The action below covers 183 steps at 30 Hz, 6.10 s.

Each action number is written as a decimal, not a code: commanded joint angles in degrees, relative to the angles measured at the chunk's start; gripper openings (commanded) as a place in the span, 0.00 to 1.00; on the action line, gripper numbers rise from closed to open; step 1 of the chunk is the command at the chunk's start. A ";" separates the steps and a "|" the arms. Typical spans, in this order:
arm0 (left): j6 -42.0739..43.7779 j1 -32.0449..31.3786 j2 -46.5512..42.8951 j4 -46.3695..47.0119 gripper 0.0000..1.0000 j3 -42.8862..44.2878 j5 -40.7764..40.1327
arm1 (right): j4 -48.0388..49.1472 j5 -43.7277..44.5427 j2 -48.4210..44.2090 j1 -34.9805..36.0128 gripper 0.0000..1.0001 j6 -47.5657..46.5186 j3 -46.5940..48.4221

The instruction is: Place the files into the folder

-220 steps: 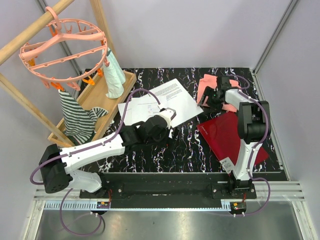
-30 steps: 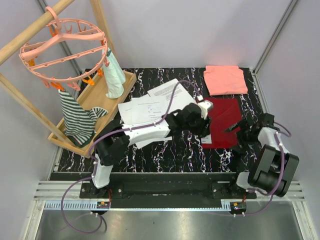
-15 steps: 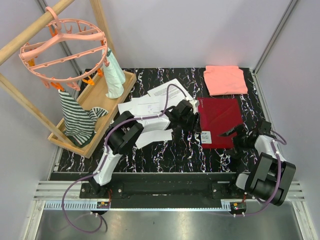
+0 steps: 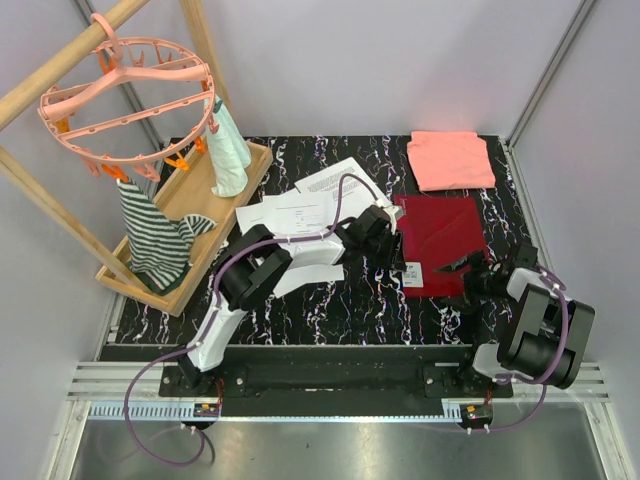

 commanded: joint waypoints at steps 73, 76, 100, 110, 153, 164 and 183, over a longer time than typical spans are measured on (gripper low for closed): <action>2.54 -1.41 -21.24 -6.44 0.53 -6.24 7.35 | 8.17 16.35 -40.07 -0.15 0.00 6.05 -8.37; 2.28 -1.14 -24.32 -7.05 0.54 -6.60 7.35 | 3.57 16.71 -42.29 -0.15 0.00 3.50 -5.82; -8.86 9.05 -27.24 -15.66 0.92 7.80 12.80 | 13.15 3.95 -34.56 11.34 0.00 -19.18 14.23; -31.09 10.11 -14.13 -19.54 0.93 29.07 14.04 | 14.82 2.65 -36.40 15.23 0.00 -21.64 15.29; 22.14 -10.28 -7.01 -29.38 0.75 52.46 -44.24 | 16.93 1.68 -35.70 23.14 0.00 -24.20 14.23; 21.88 -10.90 -3.32 -27.71 0.82 53.16 -42.75 | 16.93 1.85 -35.79 23.23 0.00 -23.93 13.79; 25.66 -11.69 -1.82 -24.55 0.28 51.93 -43.36 | 15.88 4.93 -34.91 23.76 0.00 -22.53 14.76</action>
